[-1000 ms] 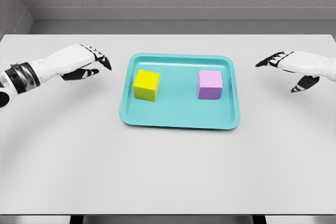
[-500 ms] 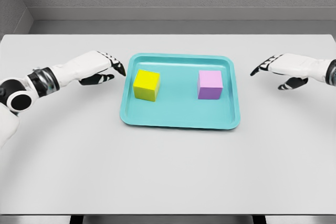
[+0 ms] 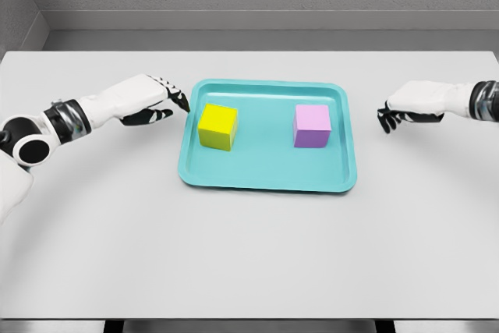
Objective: Push two cubes
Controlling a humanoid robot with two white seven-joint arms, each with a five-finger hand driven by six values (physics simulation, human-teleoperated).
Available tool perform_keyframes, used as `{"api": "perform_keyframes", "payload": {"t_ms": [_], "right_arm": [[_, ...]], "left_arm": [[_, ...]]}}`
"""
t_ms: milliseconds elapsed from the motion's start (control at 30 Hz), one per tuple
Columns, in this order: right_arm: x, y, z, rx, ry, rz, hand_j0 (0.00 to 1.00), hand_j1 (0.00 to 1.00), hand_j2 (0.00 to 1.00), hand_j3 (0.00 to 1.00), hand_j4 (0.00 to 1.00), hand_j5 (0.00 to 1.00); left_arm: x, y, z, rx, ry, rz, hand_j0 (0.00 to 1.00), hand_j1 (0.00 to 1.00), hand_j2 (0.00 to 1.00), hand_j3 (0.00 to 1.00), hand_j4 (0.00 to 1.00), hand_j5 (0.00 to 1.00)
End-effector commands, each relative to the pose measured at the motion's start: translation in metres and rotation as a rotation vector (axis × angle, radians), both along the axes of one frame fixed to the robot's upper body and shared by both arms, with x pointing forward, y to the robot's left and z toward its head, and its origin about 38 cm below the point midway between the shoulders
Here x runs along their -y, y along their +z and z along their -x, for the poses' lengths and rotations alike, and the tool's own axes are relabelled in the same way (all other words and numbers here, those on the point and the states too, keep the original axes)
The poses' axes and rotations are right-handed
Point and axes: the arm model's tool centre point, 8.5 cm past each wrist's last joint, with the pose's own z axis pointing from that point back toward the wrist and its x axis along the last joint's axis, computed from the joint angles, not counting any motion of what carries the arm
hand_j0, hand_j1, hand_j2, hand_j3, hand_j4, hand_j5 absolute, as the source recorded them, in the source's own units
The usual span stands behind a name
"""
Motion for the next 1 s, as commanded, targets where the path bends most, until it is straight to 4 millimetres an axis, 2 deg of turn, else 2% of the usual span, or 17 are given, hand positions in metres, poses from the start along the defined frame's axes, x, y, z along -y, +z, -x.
{"api": "perform_keyframes", "payload": {"t_ms": [0, 33, 133, 200, 333, 400, 600, 667, 967], "right_arm": [[-0.004, -0.008, 0.003, -0.036, 0.016, 0.028, 0.16, 0.16, 0.16, 0.16, 0.16, 0.16], [-0.012, -0.007, 0.0, -0.036, 0.031, 0.028, 0.16, 0.16, 0.16, 0.16, 0.16, 0.16], [-0.016, -0.006, 0.0, -0.061, 0.048, 0.064, 0.15, 0.15, 0.15, 0.15, 0.15, 0.15], [-0.029, -0.008, -0.001, -0.079, 0.083, 0.089, 0.14, 0.14, 0.14, 0.14, 0.14, 0.14], [-0.037, -0.009, -0.003, -0.084, 0.105, 0.123, 0.14, 0.14, 0.14, 0.14, 0.14, 0.14], [-0.049, -0.007, -0.005, -0.08, 0.134, 0.128, 0.14, 0.14, 0.14, 0.14, 0.14, 0.14], [-0.062, -0.002, -0.005, -0.071, 0.179, 0.148, 0.14, 0.14, 0.14, 0.14, 0.14, 0.14], [-0.073, -0.002, -0.007, -0.067, 0.194, 0.14, 0.14, 0.14, 0.14, 0.14, 0.14, 0.14], [-0.084, -0.002, -0.012, -0.065, 0.21, 0.15, 0.14, 0.14, 0.14, 0.14, 0.14, 0.14]], "left_arm": [[0.0, 0.0, 0.0, -0.001, 0.003, 0.008, 0.54, 0.54, 0.54, 0.54, 0.54, 0.54], [0.0, 0.0, 0.0, 0.0, 0.001, 0.008, 0.54, 0.54, 0.54, 0.54, 0.54, 0.54], [0.002, 0.0, 0.001, -0.001, -0.003, 0.008, 0.54, 0.54, 0.54, 0.54, 0.54, 0.54], [0.005, -0.003, 0.002, -0.008, -0.012, 0.003, 0.54, 0.54, 0.54, 0.54, 0.54, 0.54], [0.009, -0.001, 0.003, -0.001, -0.025, 0.003, 0.54, 0.54, 0.54, 0.54, 0.54, 0.54], [0.01, -0.001, 0.003, 0.0, -0.027, 0.004, 0.54, 0.54, 0.54, 0.54, 0.54, 0.54], [0.015, 0.005, 0.005, 0.018, -0.042, 0.011, 0.53, 0.53, 0.53, 0.53, 0.53, 0.53], [0.022, 0.004, 0.005, 0.016, -0.052, 0.024, 0.53, 0.53, 0.53, 0.53, 0.53, 0.53], [0.035, -0.001, 0.007, 0.007, -0.078, 0.025, 0.53, 0.53, 0.53, 0.53, 0.53, 0.53]]}}
